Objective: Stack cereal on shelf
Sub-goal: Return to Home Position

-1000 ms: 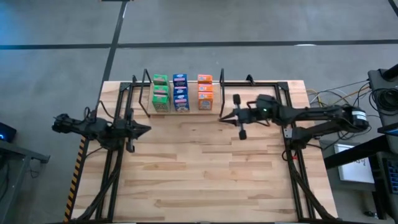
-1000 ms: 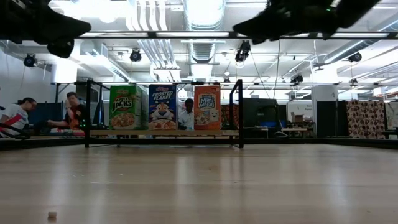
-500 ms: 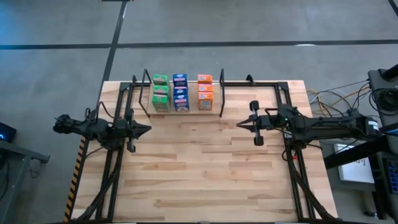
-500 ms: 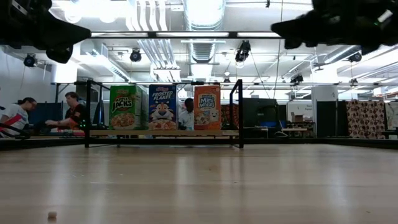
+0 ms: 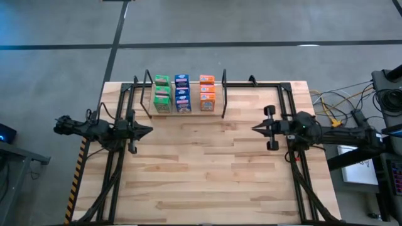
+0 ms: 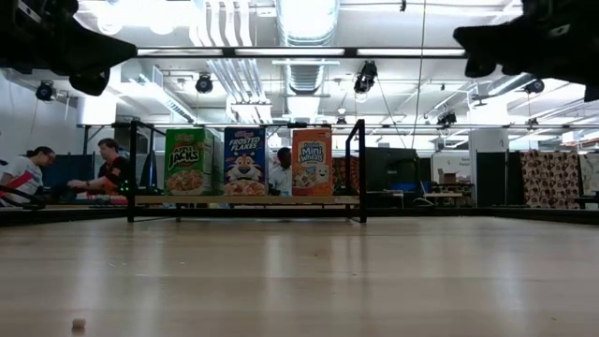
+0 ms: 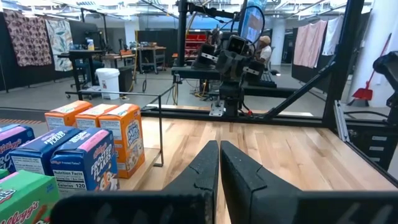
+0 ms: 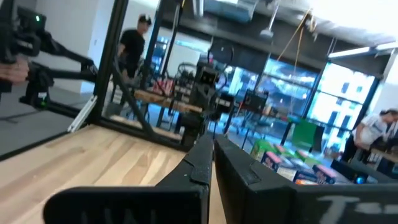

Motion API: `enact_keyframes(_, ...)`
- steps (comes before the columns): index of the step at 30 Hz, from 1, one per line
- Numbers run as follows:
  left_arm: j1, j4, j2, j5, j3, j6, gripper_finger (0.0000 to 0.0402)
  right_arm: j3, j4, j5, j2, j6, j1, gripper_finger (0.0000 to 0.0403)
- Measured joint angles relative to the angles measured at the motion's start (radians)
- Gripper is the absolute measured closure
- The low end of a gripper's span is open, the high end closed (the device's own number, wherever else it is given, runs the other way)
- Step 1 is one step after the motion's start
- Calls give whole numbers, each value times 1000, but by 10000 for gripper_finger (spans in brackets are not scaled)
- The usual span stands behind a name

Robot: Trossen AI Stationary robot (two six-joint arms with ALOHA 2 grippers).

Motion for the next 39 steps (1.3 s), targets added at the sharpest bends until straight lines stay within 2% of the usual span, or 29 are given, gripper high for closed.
enact_keyframes(6, 0, -1, 0, 0, 0, 0, 401, -66, -4, -1, -134, 17, 0, 394)
enact_keyframes(13, 0, -3, 0, 0, 0, 0, 401, -68, -82, -3, -230, 20, 0, 394)
enact_keyframes(20, 0, -5, 0, 0, 0, 0, 401, -68, -136, -5, -250, 23, 0, 394)
enact_keyframes(28, 0, -1, 1, -42, 0, 90, 402, -68, -71, -121, -286, -3, 0, 394)
enact_keyframes(32, 0, 1, 8, -45, 0, 47, 401, -69, -67, -125, -355, -7, 0, 394)
enact_keyframes(39, 0, -4, 9, -44, 0, 51, 401, -69, -62, -97, -357, 8, 0, 394)
